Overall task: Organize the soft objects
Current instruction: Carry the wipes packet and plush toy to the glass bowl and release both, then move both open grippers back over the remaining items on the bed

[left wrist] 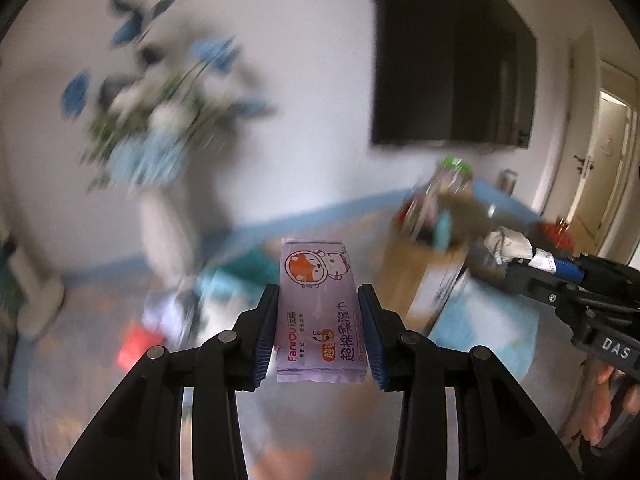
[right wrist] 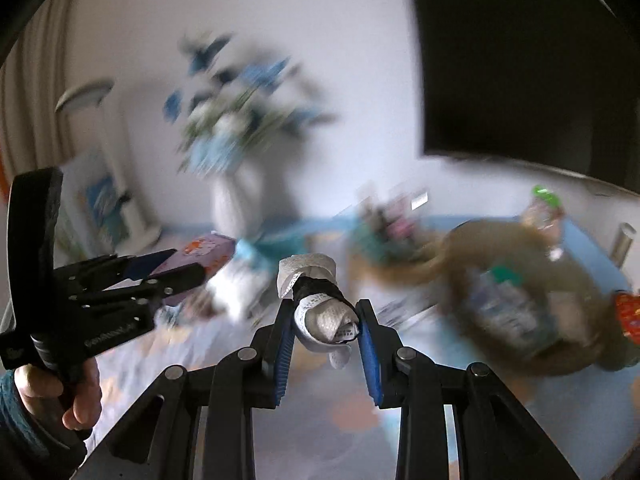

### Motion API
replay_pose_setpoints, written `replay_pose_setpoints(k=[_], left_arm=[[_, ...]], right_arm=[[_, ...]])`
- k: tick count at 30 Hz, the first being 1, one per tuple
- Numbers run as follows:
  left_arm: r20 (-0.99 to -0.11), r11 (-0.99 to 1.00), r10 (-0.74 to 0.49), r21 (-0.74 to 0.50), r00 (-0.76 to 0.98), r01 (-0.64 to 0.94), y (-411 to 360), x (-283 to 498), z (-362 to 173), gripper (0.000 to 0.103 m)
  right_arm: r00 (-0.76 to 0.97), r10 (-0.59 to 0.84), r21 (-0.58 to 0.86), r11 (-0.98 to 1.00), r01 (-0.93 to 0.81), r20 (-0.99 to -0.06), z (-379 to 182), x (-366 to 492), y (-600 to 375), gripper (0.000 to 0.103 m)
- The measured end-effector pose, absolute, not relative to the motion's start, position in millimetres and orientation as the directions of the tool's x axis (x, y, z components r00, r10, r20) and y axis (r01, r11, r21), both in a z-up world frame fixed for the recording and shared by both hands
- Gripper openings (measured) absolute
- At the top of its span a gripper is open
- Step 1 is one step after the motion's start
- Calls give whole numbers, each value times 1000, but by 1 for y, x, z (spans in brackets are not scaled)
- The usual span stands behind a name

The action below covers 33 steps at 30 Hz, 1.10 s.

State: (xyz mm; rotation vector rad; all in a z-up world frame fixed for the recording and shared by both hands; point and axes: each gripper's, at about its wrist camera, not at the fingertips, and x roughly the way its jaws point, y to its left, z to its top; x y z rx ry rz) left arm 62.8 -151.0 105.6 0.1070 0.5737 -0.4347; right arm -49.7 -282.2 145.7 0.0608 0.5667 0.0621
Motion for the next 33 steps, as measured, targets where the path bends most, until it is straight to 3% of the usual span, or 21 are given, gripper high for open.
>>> replay_pose_setpoints(k=[4,8,16,17,19,21,24,33], left_arm=[[-502,871,-442,-41,743,490,-200,88,145,36],[-494,809,-536,-71,684,583,-267,104,171,36],[-585,765,-551,-70,595,640,-370,134,139,37],[-584,768,-547,-64,600,637,-376,136,135,38],[-558,773,-552,-64,619,631,-384,139,127,50],[-564,770,-560,-84,606,633,-387,144,120,72],[-547,761,-582,-106,602,640,-382,138,121,72],[-485,745,-607,-71,630,663,-345,101,147,71]], right_arm=[[864,-5,118,990,74,-504,166,-40,-341,30],[827,-78,225,944,240,-557,167,-15,-422,30],[755,-97,343,849,403,-649,141,14,-509,30],[752,-94,352,841,410,-653,140,16,-513,30],[736,-72,375,824,424,-673,134,25,-522,31],[722,-56,384,817,430,-690,131,30,-526,40],[723,-53,394,809,435,-689,128,26,-528,54],[705,-50,371,823,430,-707,124,7,-509,55]])
